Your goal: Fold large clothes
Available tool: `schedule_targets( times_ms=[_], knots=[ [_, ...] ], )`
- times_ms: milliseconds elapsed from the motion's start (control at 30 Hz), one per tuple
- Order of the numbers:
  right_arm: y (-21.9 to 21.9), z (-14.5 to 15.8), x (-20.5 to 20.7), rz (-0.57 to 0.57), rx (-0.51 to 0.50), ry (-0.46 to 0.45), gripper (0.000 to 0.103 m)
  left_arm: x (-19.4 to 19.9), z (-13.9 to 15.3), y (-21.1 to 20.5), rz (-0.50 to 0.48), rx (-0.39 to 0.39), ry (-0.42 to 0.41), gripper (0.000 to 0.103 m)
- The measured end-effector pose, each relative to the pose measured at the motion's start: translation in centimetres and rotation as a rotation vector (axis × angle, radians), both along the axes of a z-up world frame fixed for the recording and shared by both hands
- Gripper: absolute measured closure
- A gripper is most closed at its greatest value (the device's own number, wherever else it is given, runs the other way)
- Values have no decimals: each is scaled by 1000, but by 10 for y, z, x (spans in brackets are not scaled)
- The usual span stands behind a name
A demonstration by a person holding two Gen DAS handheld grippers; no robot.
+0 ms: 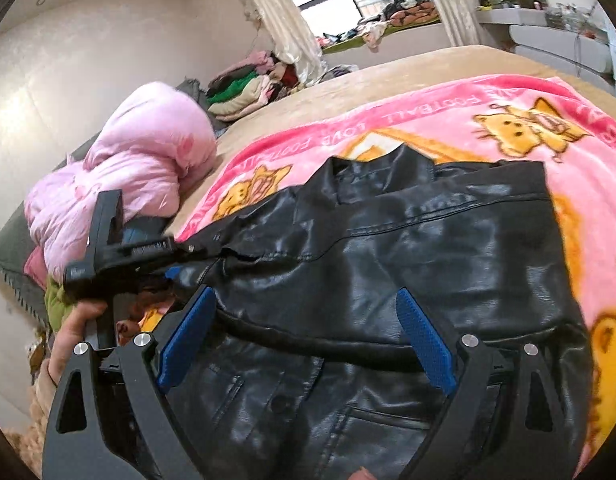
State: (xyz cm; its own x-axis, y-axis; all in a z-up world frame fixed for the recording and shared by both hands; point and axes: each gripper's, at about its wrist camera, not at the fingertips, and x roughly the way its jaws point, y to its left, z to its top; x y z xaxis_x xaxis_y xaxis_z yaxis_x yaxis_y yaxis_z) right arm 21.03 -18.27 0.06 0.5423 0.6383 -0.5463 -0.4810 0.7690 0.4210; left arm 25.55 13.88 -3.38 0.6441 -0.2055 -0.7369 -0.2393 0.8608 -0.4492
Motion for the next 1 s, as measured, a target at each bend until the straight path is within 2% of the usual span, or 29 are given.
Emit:
schedule_targets(
  times_ms=[100,167,233,333,433,500,567,733,867,933,1000],
  knots=[
    [-16,8,2,-47,-4,-29,13,-9,19,0,-18,-53,-85,102],
    [-26,14,5,-82,-20,-49,14,-20,40,-2,-34,-46,-162,102],
    [-33,18,9,-118,-41,-65,14,-35,62,-3,-48,-25,-244,102],
    [-38,19,22,-165,-96,-69,14,-41,69,1,-34,49,-290,102],
    [-34,11,41,-208,-188,-37,15,-27,44,9,-3,67,-206,102],
    [-30,5,53,-222,-227,-18,21,-18,27,12,-6,62,-150,102],
    [-25,-5,69,-220,-251,5,23,-10,15,12,8,113,-103,102],
    [-10,-25,97,-168,-287,29,24,-14,-2,19,25,119,-36,101],
    [-12,-55,123,-201,-425,105,23,-12,-13,16,31,177,11,99],
    [-21,-74,131,-201,-427,149,23,-9,-22,19,31,162,38,96],
    [-23,-77,130,-199,-416,139,23,-6,-32,23,30,144,65,91]
  ],
)
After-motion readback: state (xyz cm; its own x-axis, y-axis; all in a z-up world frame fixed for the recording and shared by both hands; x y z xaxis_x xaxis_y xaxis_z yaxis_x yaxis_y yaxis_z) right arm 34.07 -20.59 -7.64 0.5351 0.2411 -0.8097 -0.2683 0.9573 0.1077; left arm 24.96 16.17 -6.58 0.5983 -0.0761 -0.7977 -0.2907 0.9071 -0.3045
